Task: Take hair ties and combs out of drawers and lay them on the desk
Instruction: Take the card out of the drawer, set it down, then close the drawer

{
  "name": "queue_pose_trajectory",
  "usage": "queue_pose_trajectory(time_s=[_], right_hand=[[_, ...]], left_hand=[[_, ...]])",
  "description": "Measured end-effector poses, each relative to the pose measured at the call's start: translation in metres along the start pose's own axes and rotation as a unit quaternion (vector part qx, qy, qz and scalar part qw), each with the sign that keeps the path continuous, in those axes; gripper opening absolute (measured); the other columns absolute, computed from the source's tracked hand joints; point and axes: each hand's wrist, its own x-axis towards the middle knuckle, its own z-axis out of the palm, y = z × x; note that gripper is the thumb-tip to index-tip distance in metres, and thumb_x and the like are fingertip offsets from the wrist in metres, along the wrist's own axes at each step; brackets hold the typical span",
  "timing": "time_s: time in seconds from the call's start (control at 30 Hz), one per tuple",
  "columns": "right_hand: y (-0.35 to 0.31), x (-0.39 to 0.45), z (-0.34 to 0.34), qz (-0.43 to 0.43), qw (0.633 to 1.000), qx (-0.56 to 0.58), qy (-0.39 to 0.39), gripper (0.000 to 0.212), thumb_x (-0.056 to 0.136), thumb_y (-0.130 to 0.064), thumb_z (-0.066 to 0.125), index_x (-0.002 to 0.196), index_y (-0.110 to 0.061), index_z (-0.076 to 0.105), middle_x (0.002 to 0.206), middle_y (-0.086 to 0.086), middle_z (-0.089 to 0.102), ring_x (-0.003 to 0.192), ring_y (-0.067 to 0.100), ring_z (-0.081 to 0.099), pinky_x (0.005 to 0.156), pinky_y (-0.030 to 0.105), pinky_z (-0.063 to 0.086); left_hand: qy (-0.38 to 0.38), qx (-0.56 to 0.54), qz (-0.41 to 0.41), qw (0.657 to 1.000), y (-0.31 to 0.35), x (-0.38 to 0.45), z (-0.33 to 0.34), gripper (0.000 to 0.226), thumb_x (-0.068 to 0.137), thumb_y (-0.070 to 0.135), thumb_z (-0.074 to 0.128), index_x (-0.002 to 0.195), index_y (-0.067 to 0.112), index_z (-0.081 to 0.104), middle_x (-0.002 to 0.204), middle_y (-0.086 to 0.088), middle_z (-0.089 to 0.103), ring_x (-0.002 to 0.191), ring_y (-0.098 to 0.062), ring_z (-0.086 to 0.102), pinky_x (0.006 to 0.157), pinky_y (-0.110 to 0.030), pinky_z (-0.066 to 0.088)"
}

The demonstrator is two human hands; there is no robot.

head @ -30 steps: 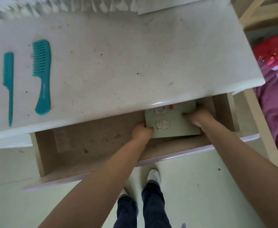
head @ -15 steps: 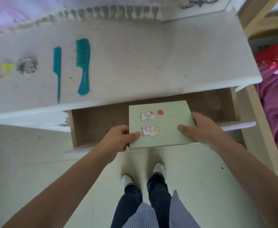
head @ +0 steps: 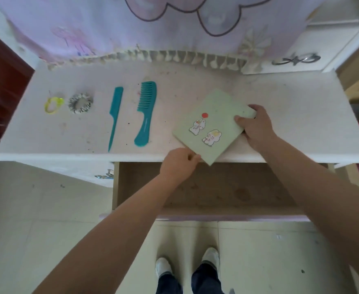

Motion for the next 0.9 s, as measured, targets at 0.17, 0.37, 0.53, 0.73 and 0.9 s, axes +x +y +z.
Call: queue_pose_trajectory(time_s=[0.17, 0.37, 0.53, 0.73, 0.9], right_hand=[[-0.020, 0.039, -0.009, 0.038, 0.988, -0.086, -0.124, 0.078, 0.088, 0.007, 0.054, 0.146, -0.012, 0.004, 0.141, 0.018, 0.038, 0.116, 0.032, 0.050, 0.103, 0.045, 0.040], [-0.024, 0.052, 0.008, -0.165, 0.923, -0.348, 0.024, 0.072, 0.082, -0.009, 0.064, 0.142, -0.005, 0.023, 0.124, 0.021, 0.058, 0.114, 0.033, 0.054, 0.095, 0.036, 0.042], [0.015, 0.033, 0.010, -0.318, 0.798, -0.504, -0.093, 0.035, 0.091, -0.006, 0.041, 0.121, 0.009, 0.050, 0.138, 0.026, 0.044, 0.130, 0.035, 0.037, 0.106, 0.031, 0.025], [0.051, -0.021, -0.053, -0.337, 0.795, -0.497, -0.088, 0.058, 0.086, -0.038, 0.061, 0.118, 0.010, 0.056, 0.127, 0.031, 0.056, 0.119, 0.044, 0.051, 0.103, 0.047, 0.039], [0.121, -0.079, -0.111, -0.337, 0.631, -0.666, -0.211, 0.086, 0.080, -0.073, 0.022, 0.124, -0.002, 0.044, 0.127, 0.038, 0.051, 0.118, 0.055, 0.045, 0.098, 0.064, 0.034]], left_hand=[[0.086, 0.263, 0.156, 0.948, -0.021, 0.015, -0.010, 0.055, 0.090, 0.025, 0.057, 0.140, 0.017, 0.035, 0.150, -0.017, 0.030, 0.141, -0.032, 0.019, 0.115, -0.042, 0.026], [0.028, 0.345, 0.179, 0.921, -0.018, 0.041, -0.007, 0.050, 0.098, 0.030, 0.040, 0.145, 0.028, 0.024, 0.142, -0.018, 0.034, 0.131, -0.032, 0.028, 0.110, -0.040, 0.030], [0.082, 0.326, 0.150, 0.930, -0.001, 0.047, 0.005, 0.048, 0.097, 0.022, 0.040, 0.144, 0.029, 0.028, 0.123, -0.015, 0.044, 0.113, -0.032, 0.040, 0.097, -0.039, 0.037], [0.100, 0.288, 0.161, 0.939, -0.015, 0.018, 0.025, 0.062, 0.092, 0.043, 0.044, 0.143, 0.010, 0.031, 0.147, -0.026, 0.032, 0.136, -0.041, 0.027, 0.111, -0.051, 0.026], [0.099, 0.358, 0.369, 0.852, -0.079, -0.051, 0.078, 0.092, 0.084, 0.068, 0.000, 0.145, -0.001, -0.010, 0.156, -0.021, -0.015, 0.145, -0.029, -0.008, 0.119, -0.044, -0.003]])
